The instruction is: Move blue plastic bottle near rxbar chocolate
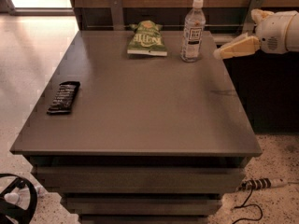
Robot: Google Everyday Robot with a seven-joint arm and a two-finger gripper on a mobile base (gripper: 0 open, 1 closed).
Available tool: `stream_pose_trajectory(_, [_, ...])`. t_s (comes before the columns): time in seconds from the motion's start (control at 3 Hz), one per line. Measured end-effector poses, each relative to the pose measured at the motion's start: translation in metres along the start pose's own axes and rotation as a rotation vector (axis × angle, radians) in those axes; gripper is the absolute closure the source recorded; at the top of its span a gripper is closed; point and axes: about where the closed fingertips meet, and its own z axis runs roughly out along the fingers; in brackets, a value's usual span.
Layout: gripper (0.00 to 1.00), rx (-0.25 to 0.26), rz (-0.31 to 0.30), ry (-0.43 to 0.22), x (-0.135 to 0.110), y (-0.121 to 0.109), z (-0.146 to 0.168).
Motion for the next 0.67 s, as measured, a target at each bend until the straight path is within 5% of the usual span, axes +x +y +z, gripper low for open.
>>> stream_pose_trajectory(0.67, [0.00, 0.016, 0.078, -0.078, 0.003, -0.030, 0.054])
